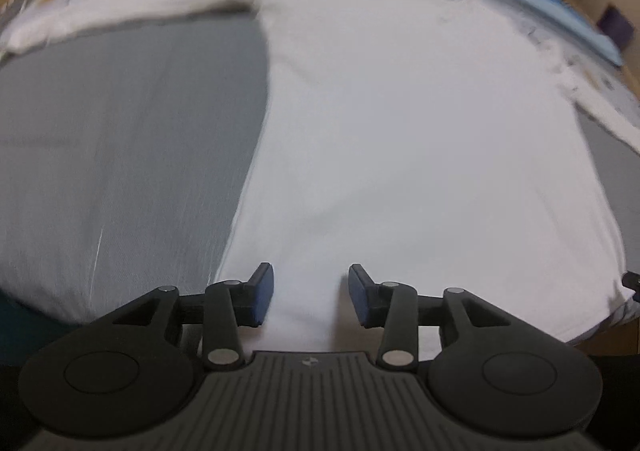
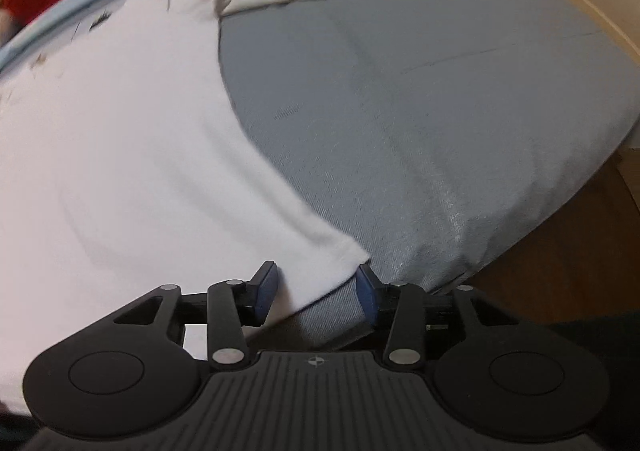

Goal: Fold small clothes
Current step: 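Open both grippers, releasing the side edges, and lift away, then move the left gripper to the sleeve cuff nearest it, then grasp the sleeve cuff with the left gripper, fold it across the body, release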

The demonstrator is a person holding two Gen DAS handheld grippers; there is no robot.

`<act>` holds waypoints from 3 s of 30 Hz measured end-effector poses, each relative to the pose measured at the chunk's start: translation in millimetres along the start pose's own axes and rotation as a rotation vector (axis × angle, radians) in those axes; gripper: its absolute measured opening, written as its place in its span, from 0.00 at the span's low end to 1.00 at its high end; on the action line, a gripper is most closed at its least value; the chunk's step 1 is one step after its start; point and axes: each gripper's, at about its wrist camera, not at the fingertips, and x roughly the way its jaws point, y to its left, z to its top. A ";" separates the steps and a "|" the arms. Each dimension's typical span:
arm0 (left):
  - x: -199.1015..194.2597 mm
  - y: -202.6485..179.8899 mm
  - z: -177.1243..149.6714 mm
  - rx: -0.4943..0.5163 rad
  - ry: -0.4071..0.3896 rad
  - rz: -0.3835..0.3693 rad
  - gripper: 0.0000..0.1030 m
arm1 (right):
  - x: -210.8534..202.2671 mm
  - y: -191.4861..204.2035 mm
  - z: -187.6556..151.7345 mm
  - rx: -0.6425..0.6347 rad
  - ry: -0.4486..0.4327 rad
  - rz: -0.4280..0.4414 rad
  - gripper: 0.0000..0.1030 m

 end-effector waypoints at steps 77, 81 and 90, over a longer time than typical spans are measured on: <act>12.8 279.7 274.0 -0.583 -0.568 0.252 0.06 | -57.7 124.3 122.6 -0.418 -0.473 0.183 0.27; 7.8 231.1 290.9 -0.479 -0.569 0.182 0.06 | -43.1 181.4 134.1 -0.498 -0.435 0.275 0.27; 11.9 127.4 314.5 -0.309 -0.498 0.014 0.05 | -0.2 262.1 137.0 -0.633 -0.351 0.429 0.27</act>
